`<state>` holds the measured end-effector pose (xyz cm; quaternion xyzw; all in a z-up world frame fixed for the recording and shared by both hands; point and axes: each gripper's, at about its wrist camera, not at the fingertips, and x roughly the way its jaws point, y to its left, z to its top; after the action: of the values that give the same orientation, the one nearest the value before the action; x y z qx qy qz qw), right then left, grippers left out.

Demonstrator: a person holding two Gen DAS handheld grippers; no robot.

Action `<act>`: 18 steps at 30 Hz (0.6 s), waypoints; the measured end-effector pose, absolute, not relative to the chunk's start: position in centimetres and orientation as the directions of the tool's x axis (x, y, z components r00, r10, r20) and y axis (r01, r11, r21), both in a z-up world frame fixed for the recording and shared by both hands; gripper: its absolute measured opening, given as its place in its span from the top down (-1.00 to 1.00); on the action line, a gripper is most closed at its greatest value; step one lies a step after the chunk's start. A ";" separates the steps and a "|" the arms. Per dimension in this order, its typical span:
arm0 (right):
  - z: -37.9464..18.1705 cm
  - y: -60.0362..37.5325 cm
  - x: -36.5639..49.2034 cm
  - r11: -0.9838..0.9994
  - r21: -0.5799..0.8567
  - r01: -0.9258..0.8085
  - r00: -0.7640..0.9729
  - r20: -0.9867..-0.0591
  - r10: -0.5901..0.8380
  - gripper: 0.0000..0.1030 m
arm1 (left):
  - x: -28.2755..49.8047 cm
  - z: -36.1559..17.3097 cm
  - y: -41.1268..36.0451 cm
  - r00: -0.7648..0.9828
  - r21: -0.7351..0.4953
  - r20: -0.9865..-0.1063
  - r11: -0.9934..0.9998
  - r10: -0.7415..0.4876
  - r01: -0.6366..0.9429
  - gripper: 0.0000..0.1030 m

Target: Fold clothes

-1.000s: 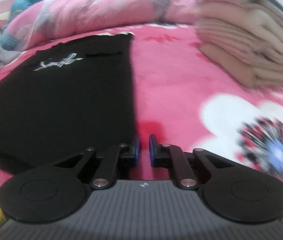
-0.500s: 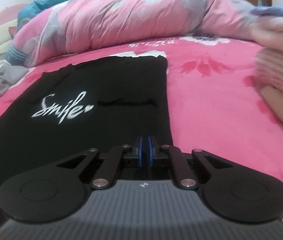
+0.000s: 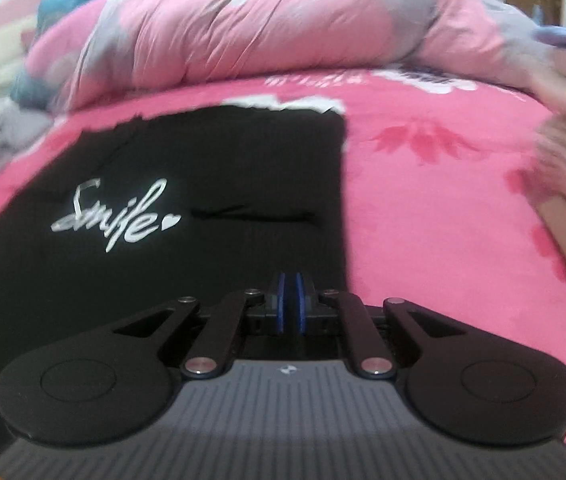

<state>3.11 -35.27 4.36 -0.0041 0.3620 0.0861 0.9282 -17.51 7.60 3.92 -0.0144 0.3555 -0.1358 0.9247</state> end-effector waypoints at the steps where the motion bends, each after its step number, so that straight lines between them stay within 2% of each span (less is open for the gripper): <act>1: 4.0 -34.6 3.3 0.984 0.036 -0.172 0.714 -0.684 0.150 0.90 | -17.6 3.9 7.7 0.713 -0.126 -0.650 0.962 -0.264 0.241 0.54; 6: 3.8 -33.7 0.2 0.982 -0.004 -0.189 0.683 -0.719 0.129 0.90 | -17.7 3.5 8.8 0.714 -0.180 -0.625 0.948 -0.315 0.261 0.53; 8: 4.6 -34.1 -1.2 0.983 0.040 -0.181 0.661 -0.735 0.152 0.87 | -17.7 3.4 9.1 0.711 -0.198 -0.618 0.942 -0.335 0.271 0.53; 10: 6.0 -33.8 -1.6 0.974 0.125 -0.186 0.670 -0.709 0.219 0.84 | -17.7 3.4 9.3 0.712 -0.207 -0.613 0.939 -0.344 0.275 0.53; 12: 6.8 -31.8 -0.8 0.955 0.170 -0.243 0.683 -0.669 0.293 0.84 | -17.9 3.5 9.4 0.715 -0.208 -0.610 0.939 -0.342 0.273 0.54; 15: 6.3 -27.1 0.6 0.920 0.160 -0.357 0.659 -0.655 0.370 0.84 | -18.3 3.5 9.4 0.723 -0.212 -0.602 0.941 -0.339 0.265 0.53; 18: 4.3 -23.0 -0.6 0.869 0.146 -0.473 0.583 -0.687 0.433 0.84 | -18.5 3.3 9.9 0.725 -0.240 -0.589 0.934 -0.356 0.264 0.53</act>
<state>-0.57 -22.99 4.26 -0.0262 0.3790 0.2545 0.8893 -18.55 9.93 3.29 -0.0695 0.3305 -0.1676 0.9262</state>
